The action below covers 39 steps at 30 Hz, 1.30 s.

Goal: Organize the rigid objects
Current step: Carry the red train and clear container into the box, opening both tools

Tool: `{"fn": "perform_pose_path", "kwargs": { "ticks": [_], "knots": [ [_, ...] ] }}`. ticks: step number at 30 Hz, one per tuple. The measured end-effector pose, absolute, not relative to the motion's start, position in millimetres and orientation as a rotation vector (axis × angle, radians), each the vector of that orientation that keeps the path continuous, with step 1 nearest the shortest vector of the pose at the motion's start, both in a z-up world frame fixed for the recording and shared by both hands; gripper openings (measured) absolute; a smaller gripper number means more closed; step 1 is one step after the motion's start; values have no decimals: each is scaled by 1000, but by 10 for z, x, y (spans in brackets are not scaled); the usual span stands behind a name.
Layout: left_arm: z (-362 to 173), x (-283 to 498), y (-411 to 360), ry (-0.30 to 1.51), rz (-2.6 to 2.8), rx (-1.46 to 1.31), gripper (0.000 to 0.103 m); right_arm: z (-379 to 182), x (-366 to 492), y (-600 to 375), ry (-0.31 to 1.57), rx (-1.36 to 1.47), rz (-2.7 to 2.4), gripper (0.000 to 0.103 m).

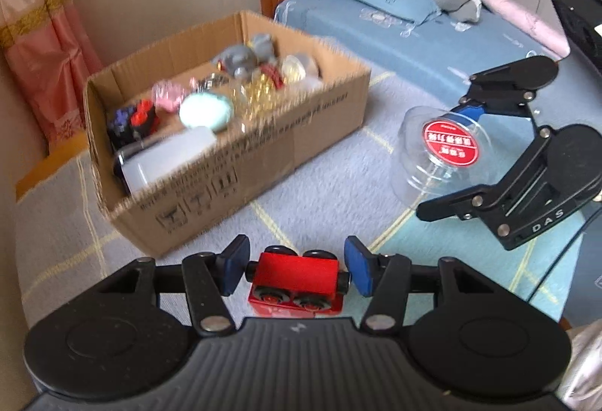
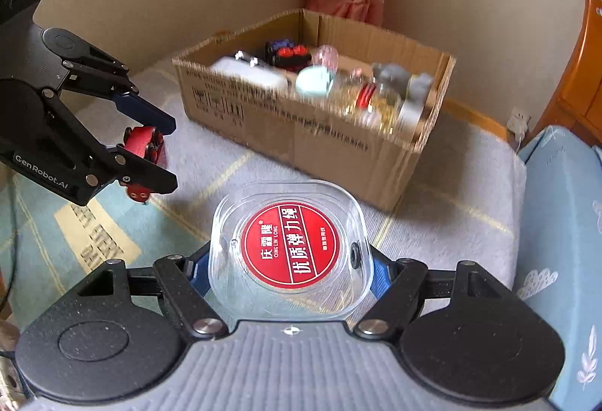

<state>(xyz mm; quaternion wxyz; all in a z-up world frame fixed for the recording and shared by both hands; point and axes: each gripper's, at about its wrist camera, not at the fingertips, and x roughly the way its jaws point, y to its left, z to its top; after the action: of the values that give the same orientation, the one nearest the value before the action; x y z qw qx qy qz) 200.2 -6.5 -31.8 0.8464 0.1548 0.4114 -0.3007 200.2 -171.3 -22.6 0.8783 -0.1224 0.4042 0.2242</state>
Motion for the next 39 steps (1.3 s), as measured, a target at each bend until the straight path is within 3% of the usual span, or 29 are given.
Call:
{"fn": "perform_pose_path", "kwargs": {
  "ticks": [11,22,23,28,34,39],
  "knots": [
    [381,2569,-164,750,-620,347,55,346,2302,-1725,722,-283,464,80],
    [165,3450,-137,787,-473,288,56,520,2724,-1711,702,-247,439,80],
    [130,3475,-120,783,-449,280,58,518,2756,-1704,706,-247,438,80],
    [121,3391,43,722,-400,252,95,513,2948,-1634,723,-241,434,80],
    [217,2969,327,642,-327,254,102,516,3333,-1487,735,-232,430,80],
    [168,2575,569,622,-247,205,102,444,3803,-1315,776,-205,402,80]
  ]
}}
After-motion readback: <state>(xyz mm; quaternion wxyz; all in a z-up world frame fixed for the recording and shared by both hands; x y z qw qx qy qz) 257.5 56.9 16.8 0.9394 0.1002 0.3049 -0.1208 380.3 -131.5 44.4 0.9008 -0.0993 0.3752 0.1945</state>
